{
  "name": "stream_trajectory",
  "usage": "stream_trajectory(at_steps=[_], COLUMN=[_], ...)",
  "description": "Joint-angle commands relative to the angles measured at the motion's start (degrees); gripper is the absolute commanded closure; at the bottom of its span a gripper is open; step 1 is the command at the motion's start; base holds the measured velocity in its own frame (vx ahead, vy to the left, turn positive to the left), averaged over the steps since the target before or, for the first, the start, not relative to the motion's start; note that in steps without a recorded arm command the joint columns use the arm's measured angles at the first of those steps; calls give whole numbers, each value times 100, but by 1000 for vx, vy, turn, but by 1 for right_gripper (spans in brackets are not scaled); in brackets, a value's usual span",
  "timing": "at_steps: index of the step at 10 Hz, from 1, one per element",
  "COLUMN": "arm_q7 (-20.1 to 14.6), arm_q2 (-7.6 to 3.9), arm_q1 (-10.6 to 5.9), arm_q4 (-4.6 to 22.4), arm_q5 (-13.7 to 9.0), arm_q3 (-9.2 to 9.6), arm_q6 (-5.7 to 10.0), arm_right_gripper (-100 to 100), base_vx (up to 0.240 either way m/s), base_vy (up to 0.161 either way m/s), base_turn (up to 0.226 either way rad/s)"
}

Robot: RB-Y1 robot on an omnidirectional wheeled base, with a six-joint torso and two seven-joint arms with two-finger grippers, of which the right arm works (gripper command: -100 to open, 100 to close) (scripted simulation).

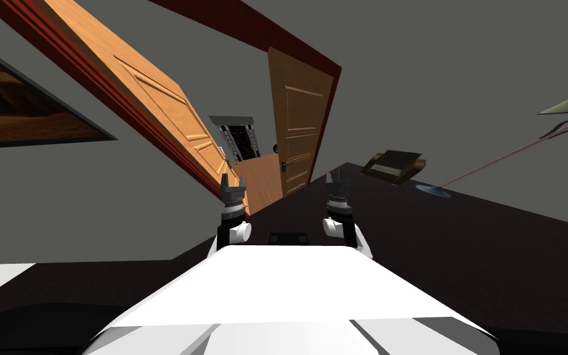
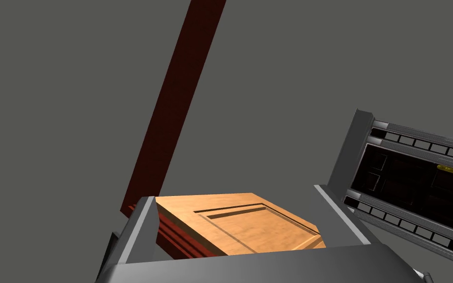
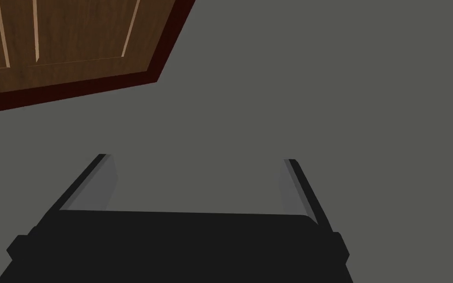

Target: Push the door open

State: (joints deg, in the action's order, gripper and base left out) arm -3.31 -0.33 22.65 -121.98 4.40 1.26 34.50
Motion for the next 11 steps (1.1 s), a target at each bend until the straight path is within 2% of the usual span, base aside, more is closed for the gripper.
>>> stream_trajectory(at_steps=[1,2,5,6,7,8,10,11], arm_q7=[-3,-3,-1,-1,-1,-1,1,1], arm_q2=[-39,-39,-96,-96,-114,-114,-141,-141], arm_q1=[-205,-205,-628,-628,-775,-775,-1097,-1097], arm_q4=[286,365,978,1061,1256,1303,1716,1831], arm_q5=[-27,-27,-76,-76,-92,-92,-129,-129], arm_q3=[12,12,50,50,64,64,93,93], arm_q6=[-1,-1,-24,-24,-31,-31,-48,-48], arm_right_gripper=[-100,-100,-100,-100,-100,-100,-100,-100], base_vx=[88,53,69,65,52,43,61,65], base_vy=[-45,-42,-40,-32,-42,-32,-37,-48], base_turn=[61,17,55,22,35,23,60,27])
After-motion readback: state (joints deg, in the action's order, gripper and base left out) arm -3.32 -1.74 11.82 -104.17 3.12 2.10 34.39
